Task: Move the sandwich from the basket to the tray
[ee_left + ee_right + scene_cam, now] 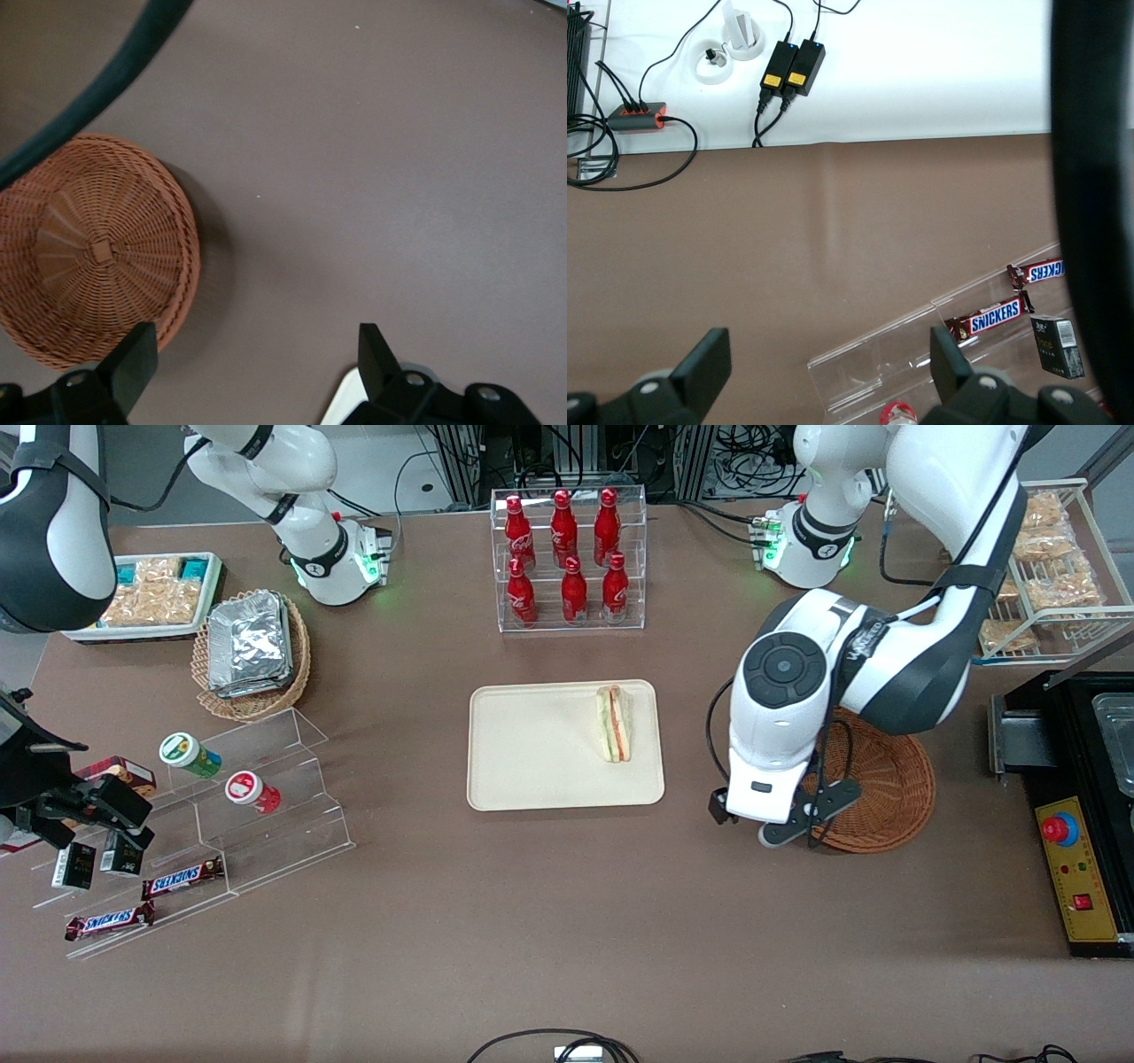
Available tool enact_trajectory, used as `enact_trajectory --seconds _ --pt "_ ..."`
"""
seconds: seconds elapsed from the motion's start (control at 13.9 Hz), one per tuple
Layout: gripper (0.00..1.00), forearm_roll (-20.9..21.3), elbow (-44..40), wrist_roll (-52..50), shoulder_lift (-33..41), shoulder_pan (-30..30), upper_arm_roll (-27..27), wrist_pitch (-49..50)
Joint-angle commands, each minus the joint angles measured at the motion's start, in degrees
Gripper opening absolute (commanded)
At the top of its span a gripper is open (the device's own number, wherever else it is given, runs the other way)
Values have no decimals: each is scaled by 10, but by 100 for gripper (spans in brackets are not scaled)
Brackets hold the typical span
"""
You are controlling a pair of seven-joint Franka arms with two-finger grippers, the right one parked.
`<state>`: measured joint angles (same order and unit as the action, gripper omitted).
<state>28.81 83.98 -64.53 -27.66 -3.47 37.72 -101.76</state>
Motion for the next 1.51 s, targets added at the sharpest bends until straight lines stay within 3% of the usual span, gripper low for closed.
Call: enact_trajectory --seconds 0.0,0.14,0.5,0.86,1.44 --pt "100 -36 9 68 38 -36 5 25" --pt "100 -61 9 116 60 -39 -7 36" --pt "100 -170 53 281 160 -31 -124 45" --pt "100 -233 85 472 246 -33 -210 107" --pt "100 -257 86 698 304 -36 -274 166"
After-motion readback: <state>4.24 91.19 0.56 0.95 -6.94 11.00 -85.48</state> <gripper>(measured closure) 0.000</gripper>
